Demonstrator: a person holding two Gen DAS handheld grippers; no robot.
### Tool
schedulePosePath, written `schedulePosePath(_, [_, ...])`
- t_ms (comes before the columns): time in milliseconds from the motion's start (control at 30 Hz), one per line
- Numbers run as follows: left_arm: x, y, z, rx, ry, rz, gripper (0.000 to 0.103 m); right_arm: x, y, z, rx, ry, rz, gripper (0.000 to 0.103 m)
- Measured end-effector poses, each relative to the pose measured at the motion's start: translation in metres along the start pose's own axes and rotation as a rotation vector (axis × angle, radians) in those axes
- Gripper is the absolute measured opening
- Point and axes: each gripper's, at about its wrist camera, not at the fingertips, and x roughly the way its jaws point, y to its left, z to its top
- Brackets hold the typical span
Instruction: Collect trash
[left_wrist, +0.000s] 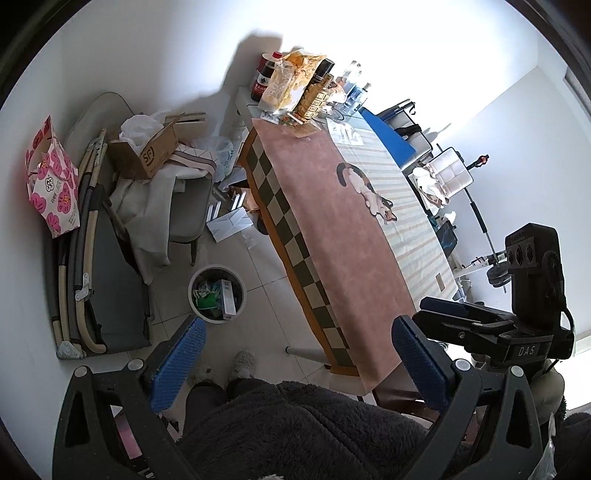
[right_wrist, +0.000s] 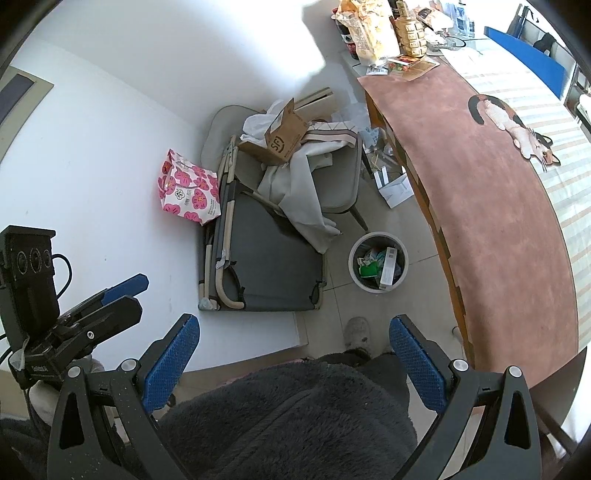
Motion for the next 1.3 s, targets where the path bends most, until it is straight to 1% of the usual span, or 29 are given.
schedulePosePath(667, [-0.003,0.0,0.0,0.007,0.001,-0.003,0.103,0.0,0.002,-0.004,0.003,0.006,0.0,0.103])
schedulePosePath(967, [-0.001,0.003,0.009,0.041,0.023,-0.016,0.103,-0.001,0.001,-0.012,0.022,-0.006,-0.005,0.103])
schedulePosePath(1300, [0.003,0.0,0.018,0.059,0.032,-0.026,0.103,-0.006,0.004,-0.009,0.046,-0.022,-0.013,0.103])
